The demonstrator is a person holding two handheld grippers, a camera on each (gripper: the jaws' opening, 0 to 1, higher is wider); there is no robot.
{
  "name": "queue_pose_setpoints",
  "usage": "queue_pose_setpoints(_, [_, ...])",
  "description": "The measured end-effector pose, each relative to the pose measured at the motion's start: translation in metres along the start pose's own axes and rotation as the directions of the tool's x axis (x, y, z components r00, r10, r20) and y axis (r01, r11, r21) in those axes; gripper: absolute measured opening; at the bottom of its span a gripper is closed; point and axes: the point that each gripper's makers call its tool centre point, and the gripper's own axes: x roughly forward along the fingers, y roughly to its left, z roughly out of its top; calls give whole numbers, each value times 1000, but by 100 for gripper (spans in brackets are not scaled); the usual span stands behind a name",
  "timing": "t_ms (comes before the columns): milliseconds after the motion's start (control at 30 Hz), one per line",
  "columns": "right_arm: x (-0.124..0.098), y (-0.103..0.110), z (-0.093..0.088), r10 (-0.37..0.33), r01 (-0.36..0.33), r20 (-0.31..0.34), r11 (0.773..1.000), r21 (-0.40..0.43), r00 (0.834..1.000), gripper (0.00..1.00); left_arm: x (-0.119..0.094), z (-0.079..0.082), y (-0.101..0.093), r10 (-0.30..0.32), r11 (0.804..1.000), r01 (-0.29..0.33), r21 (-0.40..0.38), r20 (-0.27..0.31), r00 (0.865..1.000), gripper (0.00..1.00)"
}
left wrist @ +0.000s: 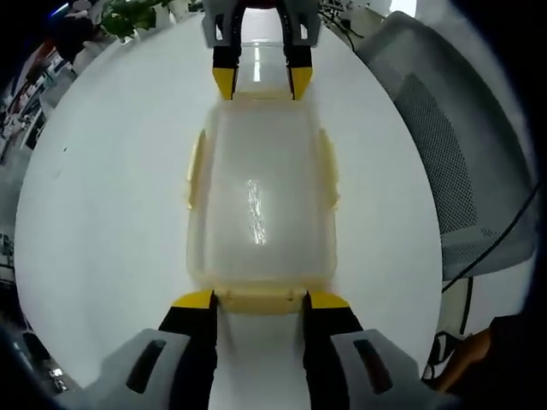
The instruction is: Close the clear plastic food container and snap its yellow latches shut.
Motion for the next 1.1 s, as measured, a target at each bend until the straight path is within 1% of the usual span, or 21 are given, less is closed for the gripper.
queue_pose_setpoints(67, [0, 0, 0, 2, -2, -3, 1000, -7, 1000, 38, 0, 0, 1, 7, 1000, -7, -7, -2, 1000, 38])
queue_pose_setpoints(133, [0, 0, 0, 3, -4, -3, 1000, -18, 1000, 38, 0, 0, -3, -5, 999, 5, -31, 2, 1000, 38])
queue_pose_setpoints(367, [-1, 3, 2, 18, -18, 8, 999, -32, 1000, 38, -3, -2, -9, -4, 999, 4, -32, -4, 1000, 38])
queue_pose_setpoints(567, [-13, 1, 8, 2, 0, 31, 999, -53, 1000, 39, -12, -2, -10, 1, 999, 0, -49, 3, 1000, 38])
queue_pose_setpoints(800, [-27, -1, 7, 4, -1, 40, 997, -74, 999, 39, -22, 7, -11, 12, 998, -11, -66, 16, 1000, 38])
queue_pose_setpoints(967, [-41, -1, 2, 4, 0, 53, 997, -75, 999, 39, -32, 20, -11, 23, 998, -21, -67, 40, 999, 39])
queue_pose_setpoints(1100, [-53, -2, -2, -5, 10, 74, 998, -69, 997, 39, -39, 30, -8, 45, 997, -41, -63, 57, 997, 39])
